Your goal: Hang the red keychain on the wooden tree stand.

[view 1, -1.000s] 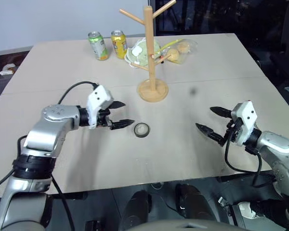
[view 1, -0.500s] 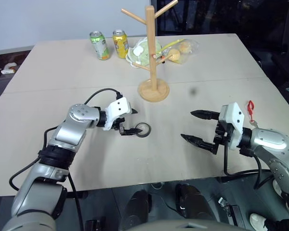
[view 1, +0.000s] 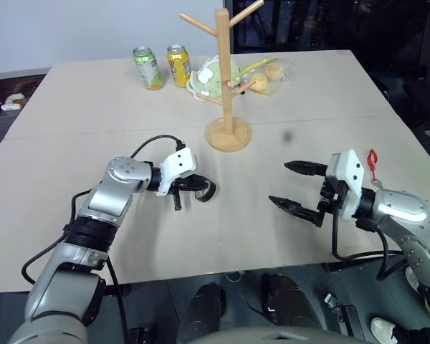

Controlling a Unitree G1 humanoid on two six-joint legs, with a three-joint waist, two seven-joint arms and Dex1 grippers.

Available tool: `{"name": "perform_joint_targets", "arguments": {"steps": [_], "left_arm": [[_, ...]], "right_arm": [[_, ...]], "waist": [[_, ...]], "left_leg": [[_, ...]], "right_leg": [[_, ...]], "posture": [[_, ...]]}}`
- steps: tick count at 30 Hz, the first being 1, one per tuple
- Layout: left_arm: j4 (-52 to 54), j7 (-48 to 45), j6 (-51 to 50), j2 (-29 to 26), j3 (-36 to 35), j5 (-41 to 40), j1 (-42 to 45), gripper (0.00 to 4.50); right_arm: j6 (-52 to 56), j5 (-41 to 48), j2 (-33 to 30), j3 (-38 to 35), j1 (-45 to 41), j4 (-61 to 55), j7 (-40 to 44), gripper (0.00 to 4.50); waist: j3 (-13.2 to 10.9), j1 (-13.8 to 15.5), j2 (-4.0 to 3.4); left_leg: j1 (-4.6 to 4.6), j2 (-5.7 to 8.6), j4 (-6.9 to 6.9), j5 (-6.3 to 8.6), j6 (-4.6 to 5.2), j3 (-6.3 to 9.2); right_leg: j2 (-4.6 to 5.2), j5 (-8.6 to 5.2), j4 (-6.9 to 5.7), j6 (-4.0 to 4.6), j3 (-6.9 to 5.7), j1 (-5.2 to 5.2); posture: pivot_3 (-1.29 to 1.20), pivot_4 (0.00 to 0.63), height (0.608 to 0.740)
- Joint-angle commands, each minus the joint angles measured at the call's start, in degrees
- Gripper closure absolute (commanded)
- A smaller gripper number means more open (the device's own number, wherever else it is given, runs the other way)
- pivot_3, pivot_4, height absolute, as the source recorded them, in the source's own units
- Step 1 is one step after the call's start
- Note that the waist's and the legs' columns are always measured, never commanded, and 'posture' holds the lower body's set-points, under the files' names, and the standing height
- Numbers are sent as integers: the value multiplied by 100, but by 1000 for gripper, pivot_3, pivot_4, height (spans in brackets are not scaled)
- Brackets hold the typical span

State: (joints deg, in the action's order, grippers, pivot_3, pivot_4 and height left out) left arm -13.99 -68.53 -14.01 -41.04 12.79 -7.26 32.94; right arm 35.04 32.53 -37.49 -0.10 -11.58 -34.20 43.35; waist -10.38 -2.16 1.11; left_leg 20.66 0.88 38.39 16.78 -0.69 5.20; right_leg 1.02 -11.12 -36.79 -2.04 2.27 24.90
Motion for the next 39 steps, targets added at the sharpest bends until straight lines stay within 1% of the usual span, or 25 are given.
{"name": "perform_joint_targets", "arguments": {"steps": [1,4,7,9,10,12,14,17,22,24,25,29,30,31,32,33,35,36,39], "left_arm": [[121,259,-431,-106,-516,-207,151,4474],[-44,840,-865,-235,-1171,-349,323,4474],[-229,1529,-1121,-407,-1872,-389,303,4474],[-572,2224,-1096,-567,-2346,-249,236,4474],[-688,2435,-1073,-618,-2467,-195,209,4474],[-1264,3111,-886,-869,-2706,87,118,4474],[-1816,3602,-778,-1081,-2834,283,82,4474],[-2628,4309,-428,-1455,-2633,826,-63,4474],[-3435,4776,-297,-1379,-2714,779,223,4474],[-3689,4881,-187,-1364,-2709,765,351,3672],[-3792,4883,-146,-1361,-2716,737,416,3364],[-4007,4869,-43,-1416,-2708,681,665,1486],[-4029,4891,-15,-1448,-2709,680,719,1060],[-4023,4901,0,-1488,-2706,686,766,760],[-3991,4867,35,-1539,-2679,706,808,289],[-3907,4781,53,-1595,-2642,726,837,55],[-3678,4540,6,-1655,-2598,700,873,55],[-3421,4233,-73,-1670,-2544,635,873,55],[-2144,2938,-639,-1593,-2355,162,754,55]], "right_arm": [[-7,137,46,-92,-146,-54,-25,0],[18,204,132,-28,-245,-77,-40,0],[63,310,260,26,-363,-103,-56,0],[97,380,366,66,-497,-80,-63,0],[106,395,395,77,-539,-68,-64,0],[117,409,452,134,-673,-7,-45,0],[120,409,481,186,-781,60,-17,0],[87,349,468,276,-940,240,84,0],[93,365,449,278,-1039,346,92,0],[95,375,435,266,-1022,339,84,0],[110,389,437,251,-1014,332,63,0],[131,406,434,207,-981,310,-8,0],[126,403,432,200,-969,309,-26,0],[121,400,429,190,-957,312,-40,0],[112,394,424,178,-943,318,-51,0],[109,393,419,160,-927,321,-65,0],[110,405,398,106,-889,318,-83,0],[127,417,380,66,-872,311,-104,0],[231,464,344,-124,-823,269,-307,0]], "waist": [[-1,-12,1],[-2,-21,3],[-2,-37,3],[-2,-38,3],[-2,-35,2],[-2,-25,3],[-2,-15,3],[0,2,6],[2,107,12],[8,145,21],[10,147,25],[10,131,26],[10,129,26],[10,125,26],[10,117,26],[10,108,27],[10,94,27],[9,95,27],[9,140,28]], "left_leg": [[0,0,0,0,0,0],[1,-3,0,0,0,2],[-1,-6,0,0,0,3],[-3,-7,-3,0,0,2],[-3,-7,-3,0,0,2],[-2,-6,-3,0,0,2],[-1,-6,-3,0,0,1],[3,-3,-2,0,-1,7],[10,1,-2,0,-1,15],[13,4,-1,0,-1,18],[14,4,-1,0,-1,20],[14,4,0,0,-2,19],[13,4,0,0,-2,19],[12,4,-1,0,-2,19],[13,4,-1,0,-2,19],[12,4,-1,0,-2,18],[14,3,-1,0,-2,15],[14,3,-2,0,-2,13],[23,3,-1,0,-2,15]], "right_leg": [[-1,0,0,0,0,0],[-3,0,-1,0,-2,2],[-5,0,-2,0,-3,3],[-3,0,-2,0,-2,4],[-3,0,-2,0,-2,4],[-1,1,-2,0,-3,5],[2,1,-1,0,-3,6],[7,7,0,10,-9,7],[13,14,0,22,-20,9],[13,15,0,23,-24,9],[13,15,0,23,-26,9],[15,16,0,24,-28,9],[14,16,-1,25,-28,9],[14,16,-1,25,-28,9],[14,16,-1,25,-28,10],[14,16,-2,25,-28,10],[14,16,-2,25,-26,13],[14,16,-3,25,-25,15],[14,16,-3,25,-25,18]], "posture": [[0,150,740],[0,150,740],[0,150,740],[0,150,740],[0,150,740],[0,150,740],[0,150,740],[0,150,740],[0,150,740],[0,150,740],[0,150,740],[0,150,740],[0,150,740],[0,150,740],[0,150,740],[0,150,740],[0,150,740],[0,150,740],[0,150,740]]}}
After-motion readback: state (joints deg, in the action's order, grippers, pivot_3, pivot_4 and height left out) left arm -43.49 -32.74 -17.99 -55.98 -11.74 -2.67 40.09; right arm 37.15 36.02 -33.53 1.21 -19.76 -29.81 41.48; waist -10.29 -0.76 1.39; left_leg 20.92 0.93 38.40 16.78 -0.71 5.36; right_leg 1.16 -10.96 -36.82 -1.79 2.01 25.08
